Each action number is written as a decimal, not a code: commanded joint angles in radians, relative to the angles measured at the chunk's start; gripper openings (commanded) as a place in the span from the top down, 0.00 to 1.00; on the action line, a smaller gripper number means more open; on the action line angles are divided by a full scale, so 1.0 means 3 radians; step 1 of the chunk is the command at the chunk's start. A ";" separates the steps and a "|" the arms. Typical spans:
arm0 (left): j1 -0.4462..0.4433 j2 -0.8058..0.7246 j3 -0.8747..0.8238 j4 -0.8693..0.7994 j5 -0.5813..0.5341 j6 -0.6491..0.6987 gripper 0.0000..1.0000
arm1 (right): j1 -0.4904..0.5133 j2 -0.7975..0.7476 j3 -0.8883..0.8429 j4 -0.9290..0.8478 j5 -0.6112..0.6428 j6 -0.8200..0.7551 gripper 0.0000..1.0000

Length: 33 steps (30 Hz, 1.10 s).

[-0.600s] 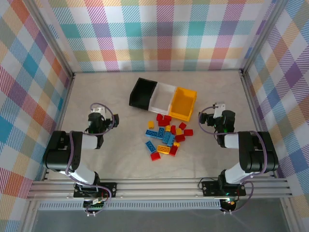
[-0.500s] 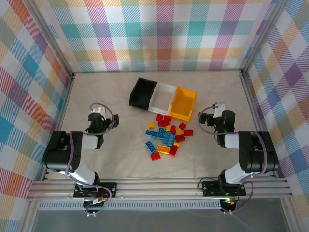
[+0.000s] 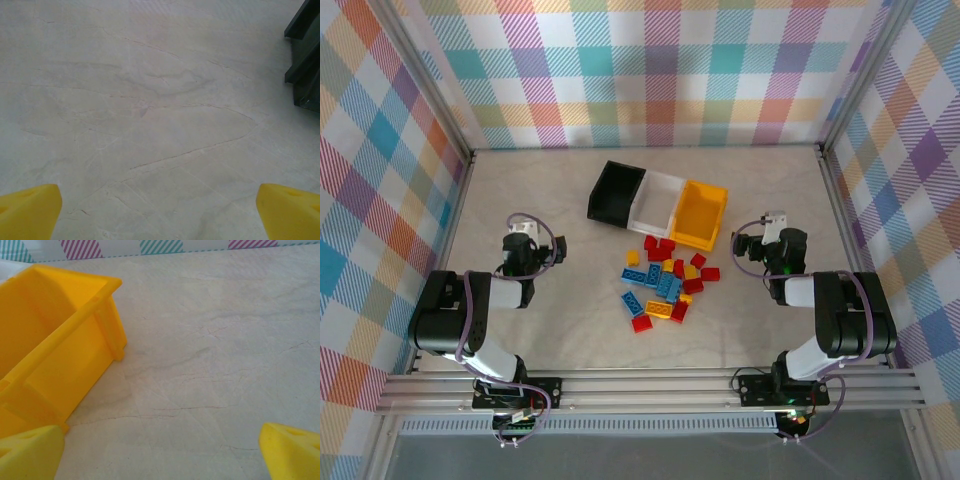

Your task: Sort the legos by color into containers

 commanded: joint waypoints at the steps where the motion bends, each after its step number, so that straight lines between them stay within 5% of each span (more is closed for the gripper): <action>1: -0.0027 -0.0024 0.0057 0.0097 -0.0005 0.0040 0.00 | -0.0012 0.0006 0.0055 0.0044 -0.0002 0.0050 0.00; 22: -0.0028 -0.0028 0.0052 0.0107 -0.0022 0.0047 0.00 | -0.0013 -0.0089 0.0179 -0.0261 0.0070 0.0065 0.01; 26: -0.0017 -0.0263 0.0560 -0.0991 -0.0640 -0.0263 0.00 | 0.0009 -0.0253 0.0311 -0.0686 0.0142 0.0089 0.00; 33: 0.0037 -0.0838 0.0620 -0.1507 -0.0493 -0.0423 0.00 | 0.0029 -0.0737 0.0234 -0.1271 0.0481 0.0619 0.00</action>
